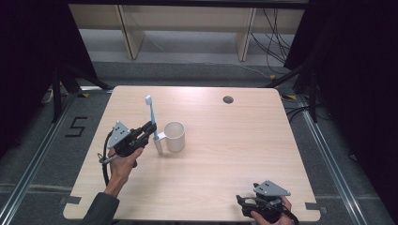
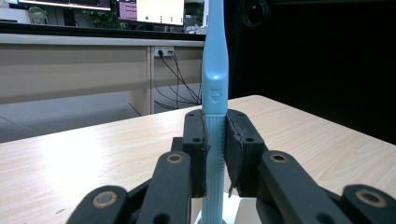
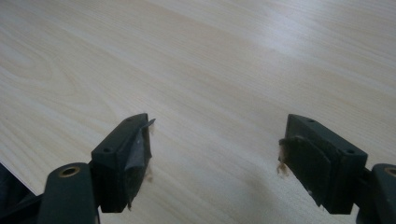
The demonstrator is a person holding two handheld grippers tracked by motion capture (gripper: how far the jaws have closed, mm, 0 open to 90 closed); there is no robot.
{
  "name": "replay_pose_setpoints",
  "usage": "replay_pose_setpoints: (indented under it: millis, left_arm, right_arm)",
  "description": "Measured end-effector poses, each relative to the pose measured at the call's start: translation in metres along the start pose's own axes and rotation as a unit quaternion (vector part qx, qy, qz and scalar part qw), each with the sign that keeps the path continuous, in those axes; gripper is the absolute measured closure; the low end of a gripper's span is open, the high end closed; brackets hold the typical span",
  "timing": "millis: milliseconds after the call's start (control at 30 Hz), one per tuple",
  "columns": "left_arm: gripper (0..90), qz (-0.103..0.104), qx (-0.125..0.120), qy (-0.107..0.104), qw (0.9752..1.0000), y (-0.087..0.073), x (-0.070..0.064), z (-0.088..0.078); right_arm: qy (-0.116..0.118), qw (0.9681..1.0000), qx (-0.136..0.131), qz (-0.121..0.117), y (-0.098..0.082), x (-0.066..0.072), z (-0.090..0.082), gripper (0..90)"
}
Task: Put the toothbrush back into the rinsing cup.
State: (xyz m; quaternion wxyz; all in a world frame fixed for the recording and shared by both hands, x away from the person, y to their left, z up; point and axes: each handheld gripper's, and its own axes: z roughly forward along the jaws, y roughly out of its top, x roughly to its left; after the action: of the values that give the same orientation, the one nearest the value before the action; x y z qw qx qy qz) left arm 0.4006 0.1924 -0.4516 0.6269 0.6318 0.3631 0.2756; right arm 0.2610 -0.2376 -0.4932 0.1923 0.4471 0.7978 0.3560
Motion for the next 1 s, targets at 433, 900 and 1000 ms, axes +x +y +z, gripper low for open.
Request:
replay_pose_setpoints:
  millis: [433, 900, 1000]
  left_arm:
    - [78.4, 0.005, 0.012, 0.001, 0.9999, -0.013, 0.001, -0.001]
    - [78.1, 0.009, 0.026, -0.001, 0.9996, -0.025, 0.002, -0.003]
    - [78.1, 0.011, 0.031, -0.001, 0.9995, -0.027, 0.001, -0.003]
  right_arm:
    - [-0.001, 1.0, -0.001, 0.0, 0.0, 0.0, 0.0, 24.3]
    - [-0.002, 1.0, -0.003, -0.006, 0.0, -0.001, 0.001, 24.3]
    - [-0.001, 1.0, -0.004, -0.005, 0.0, 0.0, 0.001, 24.3]
